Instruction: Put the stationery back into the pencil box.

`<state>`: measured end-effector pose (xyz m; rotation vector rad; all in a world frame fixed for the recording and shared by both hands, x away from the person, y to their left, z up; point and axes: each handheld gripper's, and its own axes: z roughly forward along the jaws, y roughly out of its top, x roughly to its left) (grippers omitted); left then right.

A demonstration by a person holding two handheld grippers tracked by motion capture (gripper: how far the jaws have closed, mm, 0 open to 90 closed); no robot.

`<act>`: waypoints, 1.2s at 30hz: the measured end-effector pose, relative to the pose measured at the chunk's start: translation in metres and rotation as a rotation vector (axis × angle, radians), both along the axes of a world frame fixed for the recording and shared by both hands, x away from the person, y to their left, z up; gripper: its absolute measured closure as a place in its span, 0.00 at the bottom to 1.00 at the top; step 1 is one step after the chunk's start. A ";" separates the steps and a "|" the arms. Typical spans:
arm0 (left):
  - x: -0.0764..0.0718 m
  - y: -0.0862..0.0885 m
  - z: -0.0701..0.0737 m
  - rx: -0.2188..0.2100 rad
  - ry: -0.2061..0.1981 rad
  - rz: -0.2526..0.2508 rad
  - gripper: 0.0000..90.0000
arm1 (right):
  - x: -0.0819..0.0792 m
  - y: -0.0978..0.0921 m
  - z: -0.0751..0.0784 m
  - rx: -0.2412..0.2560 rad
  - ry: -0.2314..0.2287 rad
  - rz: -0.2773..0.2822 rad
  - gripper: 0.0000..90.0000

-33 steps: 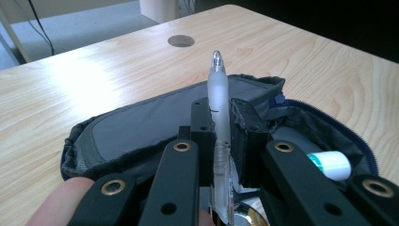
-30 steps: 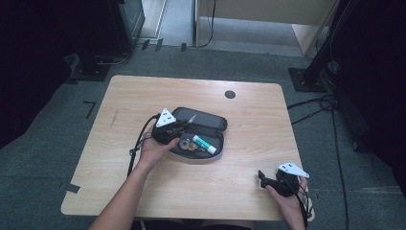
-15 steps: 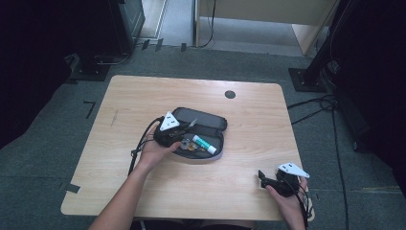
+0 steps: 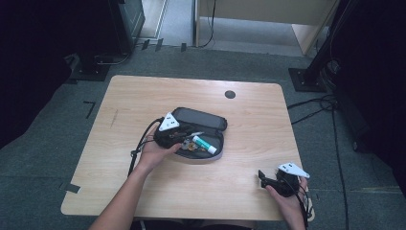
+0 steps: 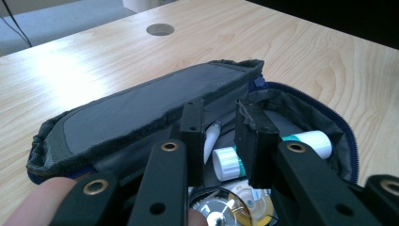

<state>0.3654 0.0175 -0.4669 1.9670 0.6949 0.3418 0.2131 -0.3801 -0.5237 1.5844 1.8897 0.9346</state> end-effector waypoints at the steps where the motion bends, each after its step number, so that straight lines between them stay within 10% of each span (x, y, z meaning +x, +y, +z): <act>1: -0.001 0.000 0.001 -0.004 -0.004 0.006 0.80 | 0.000 0.000 0.000 0.000 0.000 0.000 0.16; 36: -0.035 0.072 0.012 0.006 0.106 0.271 0.11 | 0.003 0.004 -0.002 -0.035 0.041 0.004 0.15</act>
